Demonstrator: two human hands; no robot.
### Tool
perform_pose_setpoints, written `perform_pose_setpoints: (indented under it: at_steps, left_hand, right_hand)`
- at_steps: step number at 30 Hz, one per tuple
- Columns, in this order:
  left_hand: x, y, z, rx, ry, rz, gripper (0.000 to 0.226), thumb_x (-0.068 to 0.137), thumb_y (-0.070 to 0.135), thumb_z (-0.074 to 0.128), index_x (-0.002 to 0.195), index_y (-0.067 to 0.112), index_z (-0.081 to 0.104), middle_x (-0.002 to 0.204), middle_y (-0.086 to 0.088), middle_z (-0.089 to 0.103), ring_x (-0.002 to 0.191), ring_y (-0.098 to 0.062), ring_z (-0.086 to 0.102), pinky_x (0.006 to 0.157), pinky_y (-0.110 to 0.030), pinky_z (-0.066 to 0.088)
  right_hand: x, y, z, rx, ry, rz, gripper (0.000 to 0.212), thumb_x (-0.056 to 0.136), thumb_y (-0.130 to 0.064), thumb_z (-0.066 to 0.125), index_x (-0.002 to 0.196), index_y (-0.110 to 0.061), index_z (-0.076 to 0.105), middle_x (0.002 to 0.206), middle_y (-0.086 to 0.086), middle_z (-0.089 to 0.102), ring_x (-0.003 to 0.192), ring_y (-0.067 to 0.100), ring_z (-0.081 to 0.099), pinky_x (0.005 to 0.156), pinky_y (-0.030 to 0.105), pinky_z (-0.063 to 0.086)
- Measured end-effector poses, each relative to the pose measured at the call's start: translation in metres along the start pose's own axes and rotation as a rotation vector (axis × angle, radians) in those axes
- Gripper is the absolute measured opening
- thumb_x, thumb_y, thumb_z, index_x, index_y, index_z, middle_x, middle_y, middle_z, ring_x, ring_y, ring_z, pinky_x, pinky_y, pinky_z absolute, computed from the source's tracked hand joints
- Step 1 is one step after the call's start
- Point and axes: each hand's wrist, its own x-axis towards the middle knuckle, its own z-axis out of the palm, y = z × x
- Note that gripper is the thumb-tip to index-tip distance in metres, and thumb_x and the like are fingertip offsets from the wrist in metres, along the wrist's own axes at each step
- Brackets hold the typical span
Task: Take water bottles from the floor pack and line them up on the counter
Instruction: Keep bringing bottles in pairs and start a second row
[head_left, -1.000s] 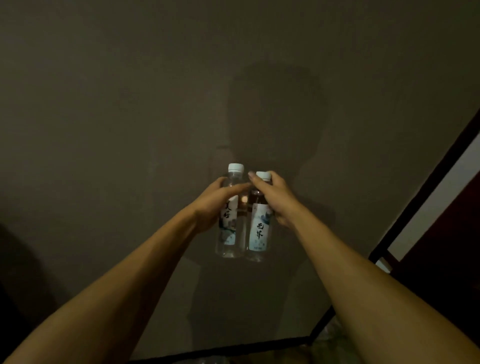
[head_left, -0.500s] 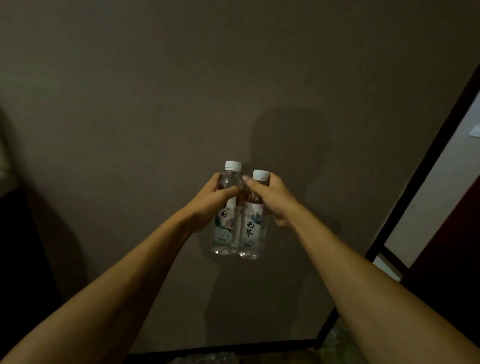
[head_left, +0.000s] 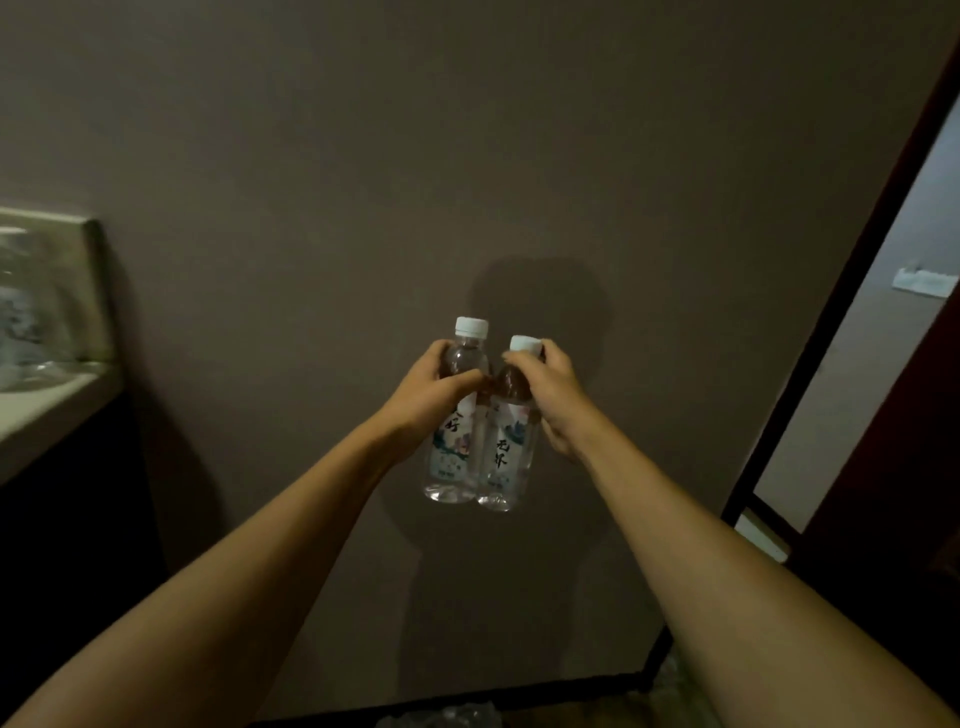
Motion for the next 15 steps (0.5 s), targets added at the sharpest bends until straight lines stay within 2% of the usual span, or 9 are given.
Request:
perform_pose_setpoints:
  at_steps: [4, 7, 11, 15]
  left_hand:
    - [-0.039, -0.006, -0.052, -0.020, 0.114, -0.011, 0.038, 0.087, 0.016, 0.067, 0.122, 0.018, 0.051, 0.109, -0.006, 0.066, 0.099, -0.020, 0.068, 0.081, -0.032, 0.054]
    - [-0.067, -0.002, -0.090, -0.018, 0.163, -0.002, 0.041, 0.087, 0.013, 0.066, 0.124, 0.015, 0.050, 0.109, -0.006, 0.065, 0.097, -0.018, 0.067, 0.078, -0.030, 0.053]
    - [-0.095, 0.008, -0.138, 0.011, 0.208, 0.019, 0.040, 0.087, 0.013, 0.065, 0.123, 0.016, 0.050, 0.110, -0.008, 0.065, 0.099, -0.021, 0.068, 0.080, -0.032, 0.055]
    - [-0.118, 0.020, -0.175, 0.040, 0.256, 0.057, 0.038, 0.086, 0.013, 0.067, 0.120, 0.017, 0.052, 0.107, -0.008, 0.067, 0.093, -0.016, 0.070, 0.071, -0.023, 0.053]
  right_hand:
    - [-0.025, 0.001, 0.065, 0.055, -0.052, 0.037, 0.023, 0.085, -0.014, 0.066, 0.105, -0.018, 0.055, 0.098, 0.007, 0.066, 0.086, 0.019, 0.066, 0.078, 0.037, 0.057]
    - [-0.041, -0.009, 0.107, 0.028, -0.095, 0.028, 0.034, 0.082, -0.008, 0.066, 0.114, -0.010, 0.054, 0.102, 0.010, 0.065, 0.090, 0.022, 0.067, 0.085, 0.040, 0.056]
    - [-0.057, -0.019, 0.159, 0.060, -0.120, -0.014, 0.026, 0.080, -0.008, 0.067, 0.106, -0.013, 0.061, 0.096, 0.010, 0.069, 0.083, 0.021, 0.068, 0.079, 0.041, 0.057]
    - [-0.072, -0.030, 0.199, 0.129, -0.139, -0.017, 0.015, 0.081, -0.008, 0.067, 0.092, -0.016, 0.063, 0.085, 0.007, 0.068, 0.076, 0.020, 0.067, 0.071, 0.036, 0.057]
